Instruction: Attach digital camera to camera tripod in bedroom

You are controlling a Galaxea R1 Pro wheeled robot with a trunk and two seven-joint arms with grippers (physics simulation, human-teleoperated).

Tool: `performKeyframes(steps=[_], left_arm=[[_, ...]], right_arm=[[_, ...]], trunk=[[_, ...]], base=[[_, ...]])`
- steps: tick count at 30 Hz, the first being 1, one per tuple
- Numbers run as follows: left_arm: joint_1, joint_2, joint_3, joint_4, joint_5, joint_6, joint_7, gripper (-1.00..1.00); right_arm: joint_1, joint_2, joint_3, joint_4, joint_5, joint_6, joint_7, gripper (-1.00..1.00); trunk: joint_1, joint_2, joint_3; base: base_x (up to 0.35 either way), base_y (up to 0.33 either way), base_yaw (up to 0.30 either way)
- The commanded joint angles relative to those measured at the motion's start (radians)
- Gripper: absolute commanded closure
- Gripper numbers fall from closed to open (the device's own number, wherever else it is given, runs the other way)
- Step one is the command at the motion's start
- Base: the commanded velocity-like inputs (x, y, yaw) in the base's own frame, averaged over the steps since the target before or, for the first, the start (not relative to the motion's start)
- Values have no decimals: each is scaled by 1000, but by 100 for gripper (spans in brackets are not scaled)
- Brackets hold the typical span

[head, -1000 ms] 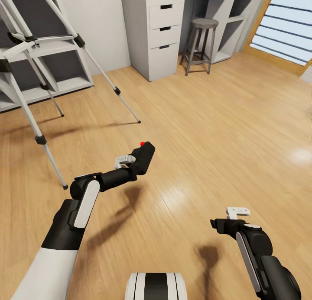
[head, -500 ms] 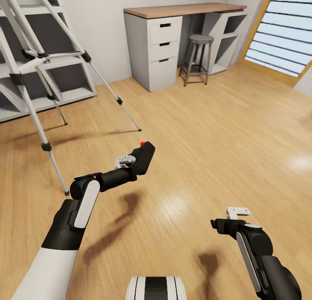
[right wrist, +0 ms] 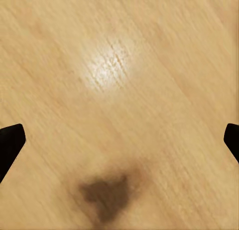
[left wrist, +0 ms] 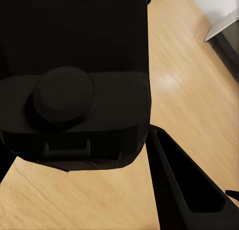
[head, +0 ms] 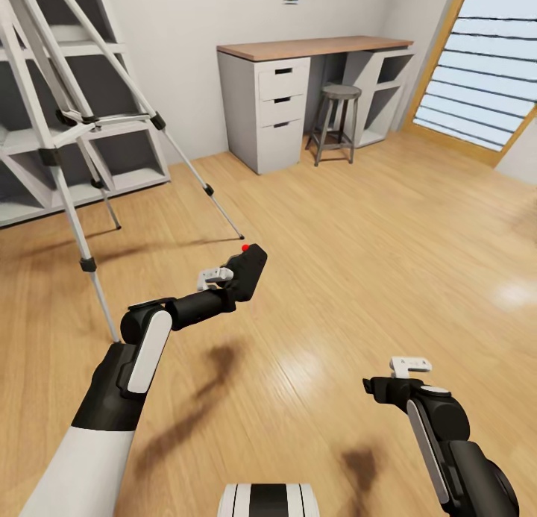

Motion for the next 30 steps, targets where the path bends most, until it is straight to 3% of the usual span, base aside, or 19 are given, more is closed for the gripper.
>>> performKeyframes(steps=[1, 30], left_arm=[[-1, 0, 1, 0, -7, 4, -7, 100], [-1, 0, 2, 0, -3, 4, -7, 100]], right_arm=[[0, 0, 1, -1, 1, 4, -2, -100], [0, 1, -2, -1, 1, -1, -2, -100]], trunk=[[-1, 0, 3], [-14, 7, 115]], base=[[0, 0, 0], [0, 0, 0]])
